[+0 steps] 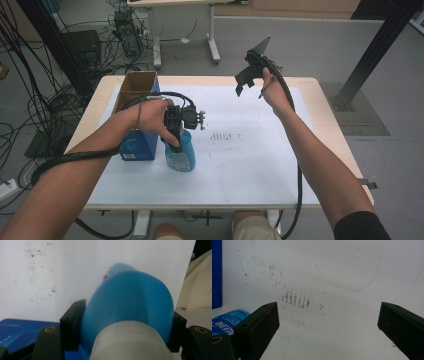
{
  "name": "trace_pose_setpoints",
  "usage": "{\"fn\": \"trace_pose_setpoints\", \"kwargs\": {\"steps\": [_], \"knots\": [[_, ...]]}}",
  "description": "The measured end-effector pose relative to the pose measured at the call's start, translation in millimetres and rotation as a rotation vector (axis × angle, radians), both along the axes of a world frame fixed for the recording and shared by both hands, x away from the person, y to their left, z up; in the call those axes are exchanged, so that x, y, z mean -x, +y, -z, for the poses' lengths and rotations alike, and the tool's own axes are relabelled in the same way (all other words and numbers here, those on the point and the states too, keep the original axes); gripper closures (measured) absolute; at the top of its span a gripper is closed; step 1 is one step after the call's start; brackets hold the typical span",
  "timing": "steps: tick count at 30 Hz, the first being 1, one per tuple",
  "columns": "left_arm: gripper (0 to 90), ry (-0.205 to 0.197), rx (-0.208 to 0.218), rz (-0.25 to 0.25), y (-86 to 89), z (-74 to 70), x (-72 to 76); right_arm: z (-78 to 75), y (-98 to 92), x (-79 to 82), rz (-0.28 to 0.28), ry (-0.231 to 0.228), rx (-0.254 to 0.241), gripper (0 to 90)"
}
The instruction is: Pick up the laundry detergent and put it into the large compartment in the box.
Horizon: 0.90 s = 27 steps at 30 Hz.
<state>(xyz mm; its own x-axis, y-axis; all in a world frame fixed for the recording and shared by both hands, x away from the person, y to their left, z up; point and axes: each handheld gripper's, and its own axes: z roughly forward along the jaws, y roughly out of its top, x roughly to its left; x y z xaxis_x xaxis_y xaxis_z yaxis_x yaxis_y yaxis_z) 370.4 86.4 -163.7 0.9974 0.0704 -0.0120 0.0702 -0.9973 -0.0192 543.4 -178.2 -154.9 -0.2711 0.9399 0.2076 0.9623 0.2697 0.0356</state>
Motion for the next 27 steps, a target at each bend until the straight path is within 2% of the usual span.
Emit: {"fn": "trace_pose_setpoints", "kwargs": {"steps": [27], "knots": [[33.8, -0.002, 0.000, -0.001, -0.2, -0.5, 1.0, -0.6, 2.6, 1.8, -0.005, -0.002, 0.004, 3.8]]}}
